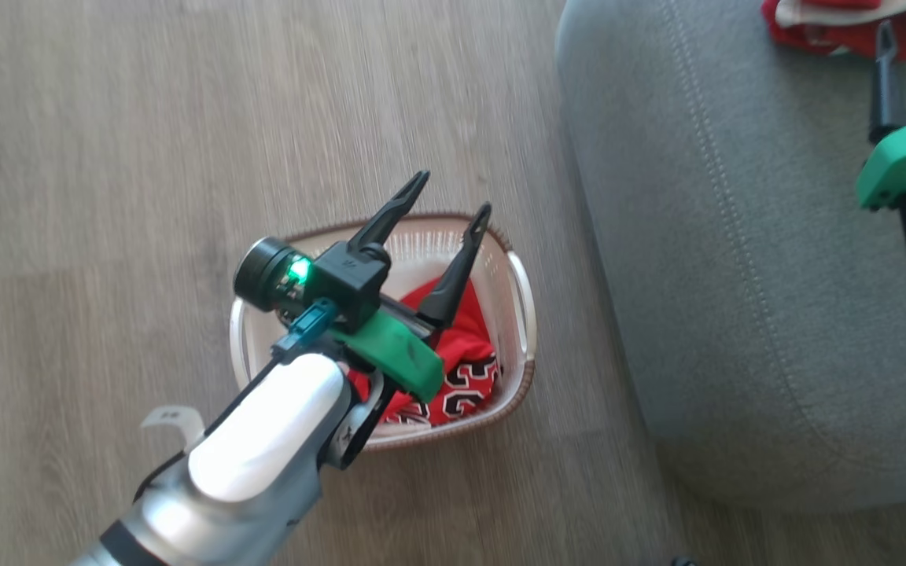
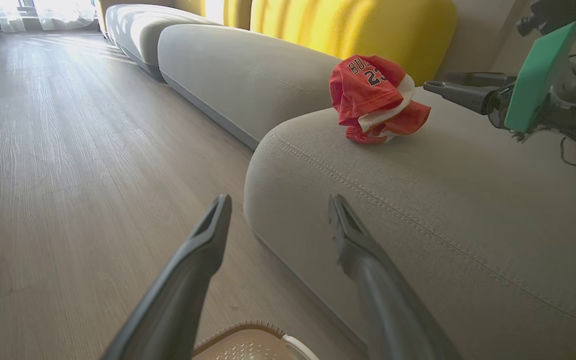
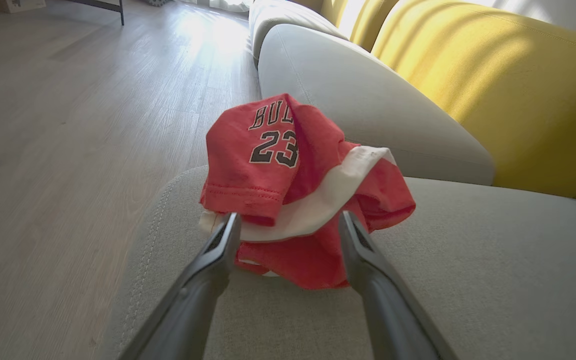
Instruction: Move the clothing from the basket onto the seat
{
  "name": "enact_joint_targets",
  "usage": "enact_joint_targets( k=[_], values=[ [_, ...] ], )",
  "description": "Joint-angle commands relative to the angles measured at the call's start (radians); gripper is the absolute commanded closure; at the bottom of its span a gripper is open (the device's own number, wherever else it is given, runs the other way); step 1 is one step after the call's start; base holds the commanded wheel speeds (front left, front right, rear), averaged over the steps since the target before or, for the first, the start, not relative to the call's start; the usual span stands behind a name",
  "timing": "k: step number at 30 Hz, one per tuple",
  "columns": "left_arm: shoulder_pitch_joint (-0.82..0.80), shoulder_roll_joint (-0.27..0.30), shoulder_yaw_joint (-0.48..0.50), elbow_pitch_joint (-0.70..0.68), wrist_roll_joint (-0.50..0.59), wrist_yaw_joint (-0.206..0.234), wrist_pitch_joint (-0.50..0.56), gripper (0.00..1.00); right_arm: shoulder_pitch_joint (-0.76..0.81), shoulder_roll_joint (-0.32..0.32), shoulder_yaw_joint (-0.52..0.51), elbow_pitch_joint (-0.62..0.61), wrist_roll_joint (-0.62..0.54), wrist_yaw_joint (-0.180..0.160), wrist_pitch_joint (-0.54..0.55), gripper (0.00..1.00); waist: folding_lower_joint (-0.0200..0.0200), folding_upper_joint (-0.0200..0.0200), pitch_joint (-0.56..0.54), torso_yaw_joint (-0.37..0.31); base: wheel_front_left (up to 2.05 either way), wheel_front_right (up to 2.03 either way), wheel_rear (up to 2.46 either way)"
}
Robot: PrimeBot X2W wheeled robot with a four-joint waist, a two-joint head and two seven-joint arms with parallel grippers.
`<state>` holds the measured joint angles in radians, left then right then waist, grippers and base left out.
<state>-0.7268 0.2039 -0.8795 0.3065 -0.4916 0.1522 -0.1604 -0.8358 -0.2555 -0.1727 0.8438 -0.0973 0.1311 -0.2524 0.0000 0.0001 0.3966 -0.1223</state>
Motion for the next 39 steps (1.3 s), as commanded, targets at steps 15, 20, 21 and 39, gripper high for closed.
enact_joint_targets(
  k=[15, 20, 21, 39],
  values=[
    [0.195, 0.072, 0.149, 0.022, -0.11, 0.071, -0.081, 0.0, 0.18, 0.063, 0.185, -0.198, 0.174, 0.0, -0.009, 0.0, 0.0, -0.0001, -0.278, 0.097, 0.0, 0.0, 0.0],
    [0.289, 0.106, 0.206, 0.007, -0.136, 0.11, -0.094, 0.0, 0.264, 0.116, 0.214, -0.253, 0.188, 0.0, -0.009, 0.0, 0.0, -0.0001, -0.343, 0.132, 0.0, 0.0, 0.0],
    [0.308, 0.113, 0.218, 0.001, -0.139, 0.119, -0.095, 0.0, 0.282, 0.128, 0.215, -0.264, 0.189, 0.0, -0.009, 0.0, 0.0, -0.0001, -0.354, 0.138, 0.0, 0.0, 0.0],
    [0.637, 0.172, 0.435, -0.168, -0.105, 0.218, -0.101, 0.0, 0.613, 0.205, 0.273, -0.499, 0.267, 0.0, -0.009, 0.0, 0.0, -0.0001, -0.434, 0.182, 0.0, 0.0, 0.0]
  ],
)
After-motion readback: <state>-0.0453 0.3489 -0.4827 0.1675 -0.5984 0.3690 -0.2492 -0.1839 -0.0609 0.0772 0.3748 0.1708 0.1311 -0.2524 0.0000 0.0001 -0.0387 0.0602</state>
